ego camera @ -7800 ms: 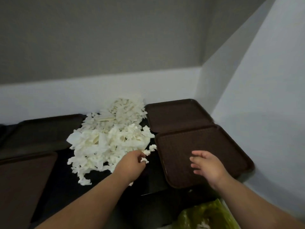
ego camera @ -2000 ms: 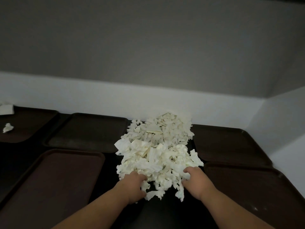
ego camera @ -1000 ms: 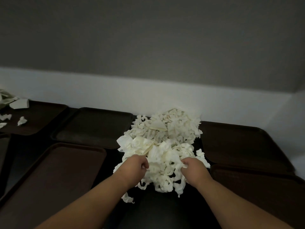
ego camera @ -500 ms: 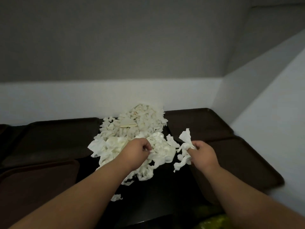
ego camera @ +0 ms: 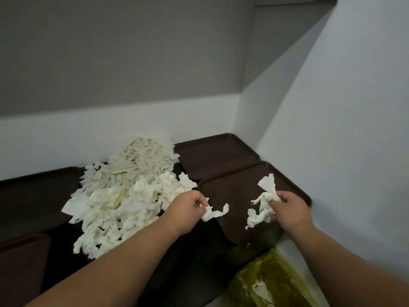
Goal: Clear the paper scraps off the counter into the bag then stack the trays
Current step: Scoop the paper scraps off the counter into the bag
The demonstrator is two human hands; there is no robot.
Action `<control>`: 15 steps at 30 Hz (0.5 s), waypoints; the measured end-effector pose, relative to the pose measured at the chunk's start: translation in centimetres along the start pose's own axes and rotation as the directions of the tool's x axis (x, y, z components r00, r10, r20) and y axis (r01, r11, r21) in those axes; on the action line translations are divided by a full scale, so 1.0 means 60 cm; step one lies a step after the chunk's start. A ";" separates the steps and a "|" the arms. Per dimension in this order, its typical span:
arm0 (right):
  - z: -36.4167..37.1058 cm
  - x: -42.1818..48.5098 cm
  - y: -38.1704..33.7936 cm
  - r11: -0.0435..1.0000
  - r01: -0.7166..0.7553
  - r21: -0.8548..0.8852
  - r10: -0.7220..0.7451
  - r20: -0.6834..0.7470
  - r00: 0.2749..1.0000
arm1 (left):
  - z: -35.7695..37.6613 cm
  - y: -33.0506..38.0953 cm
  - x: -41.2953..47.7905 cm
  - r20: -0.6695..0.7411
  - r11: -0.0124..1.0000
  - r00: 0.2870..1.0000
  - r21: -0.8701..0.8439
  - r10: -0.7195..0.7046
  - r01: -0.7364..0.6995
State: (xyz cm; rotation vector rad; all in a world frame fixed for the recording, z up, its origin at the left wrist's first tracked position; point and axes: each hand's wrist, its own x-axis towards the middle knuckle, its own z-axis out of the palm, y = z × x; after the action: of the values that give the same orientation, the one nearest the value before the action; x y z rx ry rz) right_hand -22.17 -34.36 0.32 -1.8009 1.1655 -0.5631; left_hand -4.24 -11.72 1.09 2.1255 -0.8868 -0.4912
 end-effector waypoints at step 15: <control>-0.234 0.041 0.247 0.962 -0.274 0.013 0.274 -0.116 0.955 | 0.338 0.171 0.056 0.374 0.999 0.927 0.031 0.023 -0.038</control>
State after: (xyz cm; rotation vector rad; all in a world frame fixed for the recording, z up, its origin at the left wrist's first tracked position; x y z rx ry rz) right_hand -38.71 -45.03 -5.67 -1.5889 1.4684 -0.5076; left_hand -18.27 -29.18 -3.99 2.0817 -1.1453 -0.8917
